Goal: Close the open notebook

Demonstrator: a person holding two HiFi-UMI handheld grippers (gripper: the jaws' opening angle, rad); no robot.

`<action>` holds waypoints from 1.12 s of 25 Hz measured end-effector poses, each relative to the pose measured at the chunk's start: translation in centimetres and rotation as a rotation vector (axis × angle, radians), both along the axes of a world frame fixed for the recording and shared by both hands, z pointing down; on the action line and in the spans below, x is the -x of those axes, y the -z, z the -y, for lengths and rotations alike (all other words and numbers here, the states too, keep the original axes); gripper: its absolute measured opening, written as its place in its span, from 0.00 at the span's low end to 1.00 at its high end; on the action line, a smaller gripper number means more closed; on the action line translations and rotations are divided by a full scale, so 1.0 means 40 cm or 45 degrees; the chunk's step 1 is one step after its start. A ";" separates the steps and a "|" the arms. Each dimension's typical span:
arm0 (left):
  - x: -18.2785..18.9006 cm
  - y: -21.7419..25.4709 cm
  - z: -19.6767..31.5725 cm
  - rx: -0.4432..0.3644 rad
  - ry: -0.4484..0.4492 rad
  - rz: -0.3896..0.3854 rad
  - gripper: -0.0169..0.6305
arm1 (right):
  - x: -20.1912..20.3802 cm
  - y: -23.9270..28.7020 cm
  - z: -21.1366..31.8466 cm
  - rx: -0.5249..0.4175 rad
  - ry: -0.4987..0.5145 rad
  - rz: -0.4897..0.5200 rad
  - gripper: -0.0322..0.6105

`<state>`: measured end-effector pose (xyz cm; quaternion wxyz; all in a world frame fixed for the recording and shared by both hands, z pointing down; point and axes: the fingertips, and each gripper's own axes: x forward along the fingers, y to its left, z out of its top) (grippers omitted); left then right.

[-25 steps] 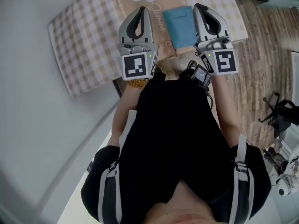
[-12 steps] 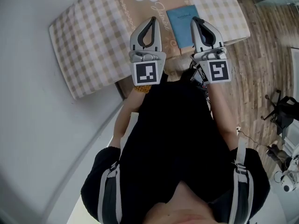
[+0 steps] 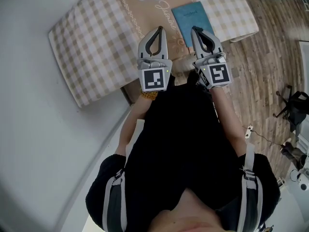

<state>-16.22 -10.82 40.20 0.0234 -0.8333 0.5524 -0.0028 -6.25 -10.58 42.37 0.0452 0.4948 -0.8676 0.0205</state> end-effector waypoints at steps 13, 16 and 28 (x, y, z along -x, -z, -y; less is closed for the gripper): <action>0.026 -0.090 -0.028 0.085 -0.031 -0.004 0.05 | 0.043 -0.108 -0.032 0.133 -0.008 -0.014 0.06; 0.024 -0.107 -0.029 0.098 -0.042 0.002 0.05 | 0.045 -0.120 -0.039 0.146 -0.008 -0.024 0.06; 0.024 -0.136 -0.036 0.127 -0.064 0.006 0.05 | 0.057 -0.138 -0.050 0.173 0.046 -0.063 0.06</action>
